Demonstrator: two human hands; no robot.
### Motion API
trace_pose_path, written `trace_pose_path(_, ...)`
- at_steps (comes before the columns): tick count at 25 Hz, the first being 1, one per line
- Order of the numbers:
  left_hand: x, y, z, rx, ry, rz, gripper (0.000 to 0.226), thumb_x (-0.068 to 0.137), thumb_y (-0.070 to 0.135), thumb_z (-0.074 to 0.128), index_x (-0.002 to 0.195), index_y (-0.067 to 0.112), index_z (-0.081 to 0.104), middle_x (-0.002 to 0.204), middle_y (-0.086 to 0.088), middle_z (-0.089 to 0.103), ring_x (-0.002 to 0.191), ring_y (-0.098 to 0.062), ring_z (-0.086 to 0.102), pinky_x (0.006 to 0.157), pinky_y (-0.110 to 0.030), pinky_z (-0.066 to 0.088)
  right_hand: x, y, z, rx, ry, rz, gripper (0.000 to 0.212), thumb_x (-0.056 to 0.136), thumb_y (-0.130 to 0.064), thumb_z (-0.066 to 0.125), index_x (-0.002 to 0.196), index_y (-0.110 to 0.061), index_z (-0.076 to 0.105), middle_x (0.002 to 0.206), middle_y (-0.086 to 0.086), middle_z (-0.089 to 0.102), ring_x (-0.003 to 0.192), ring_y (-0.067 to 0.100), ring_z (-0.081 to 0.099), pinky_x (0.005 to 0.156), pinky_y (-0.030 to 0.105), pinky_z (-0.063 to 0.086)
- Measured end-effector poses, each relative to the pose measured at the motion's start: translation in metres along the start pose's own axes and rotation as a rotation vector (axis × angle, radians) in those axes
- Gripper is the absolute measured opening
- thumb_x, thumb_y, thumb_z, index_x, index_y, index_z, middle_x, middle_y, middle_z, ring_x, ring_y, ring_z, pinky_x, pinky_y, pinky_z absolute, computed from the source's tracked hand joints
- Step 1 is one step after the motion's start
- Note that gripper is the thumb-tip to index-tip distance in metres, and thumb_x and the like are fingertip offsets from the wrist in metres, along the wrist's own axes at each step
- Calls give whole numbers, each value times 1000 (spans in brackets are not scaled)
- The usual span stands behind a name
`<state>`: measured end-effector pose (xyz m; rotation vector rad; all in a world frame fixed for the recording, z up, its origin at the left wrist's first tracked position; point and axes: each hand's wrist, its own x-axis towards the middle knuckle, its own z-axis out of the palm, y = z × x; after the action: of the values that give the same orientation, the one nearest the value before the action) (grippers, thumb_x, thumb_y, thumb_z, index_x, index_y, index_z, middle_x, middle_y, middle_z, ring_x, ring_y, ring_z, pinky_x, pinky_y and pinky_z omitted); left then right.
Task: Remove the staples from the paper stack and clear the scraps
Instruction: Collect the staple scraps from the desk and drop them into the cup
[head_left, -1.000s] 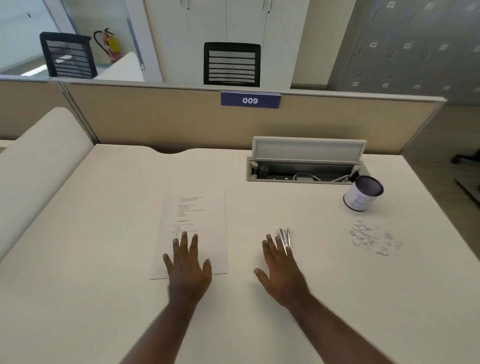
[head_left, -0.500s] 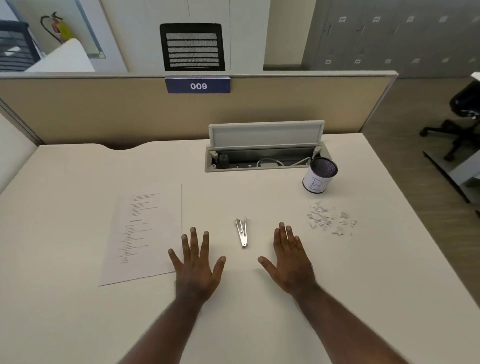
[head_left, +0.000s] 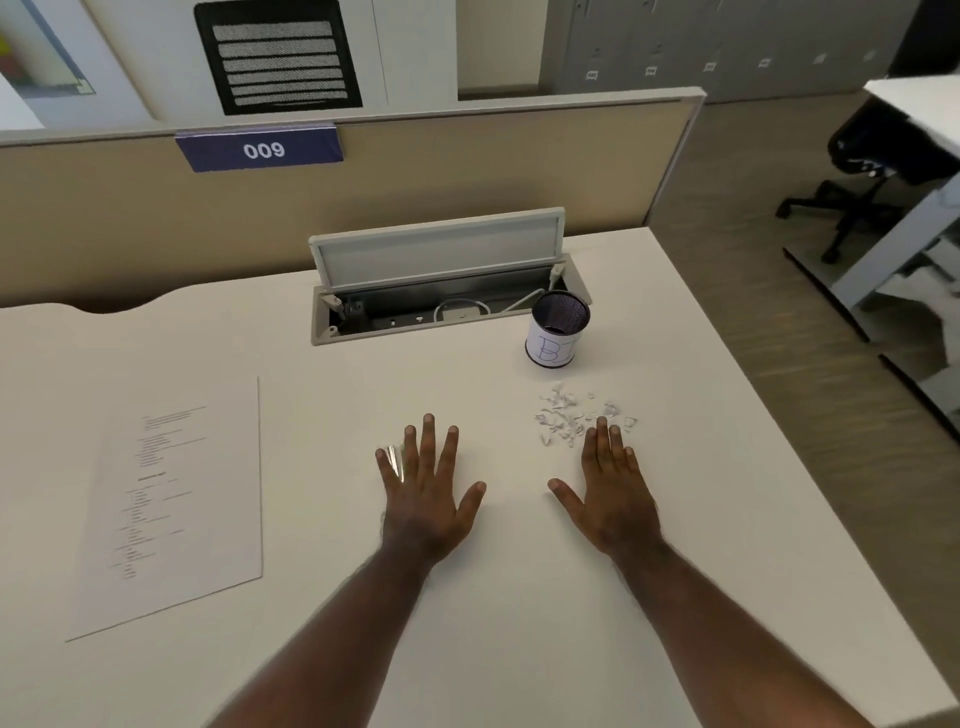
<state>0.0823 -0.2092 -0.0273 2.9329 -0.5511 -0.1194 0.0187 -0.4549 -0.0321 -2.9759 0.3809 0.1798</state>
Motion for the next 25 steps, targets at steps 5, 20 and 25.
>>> trace_pose_path(5,34,41,0,-16,-56,92,75,91,62,20,154,29,-3,165,-6,-8,152,-30,-4,117,-64,-1,11,35,-5,43,7,49,91,90,-69,23,151,-2,15,162,16,11,149,31,13,118,43,20)
trace_pose_path(20,134,113,-16,-83,-336,244,73,85,27,64,149,12,30,148,-7,33,130,-29,36,104,-41,42,75,56,-22,552,-146,114,81,86,-3,63,153,-14,17,160,5,24,145,20,29,115,22,17)
trace_pose_path(25,130,128,-29,-163,-349,298,33,90,9,51,122,3,57,128,-16,49,119,-32,46,95,-35,40,81,44,-20,703,-127,62,76,86,-3,61,152,-16,25,154,8,38,140,20,38,113,25,28)
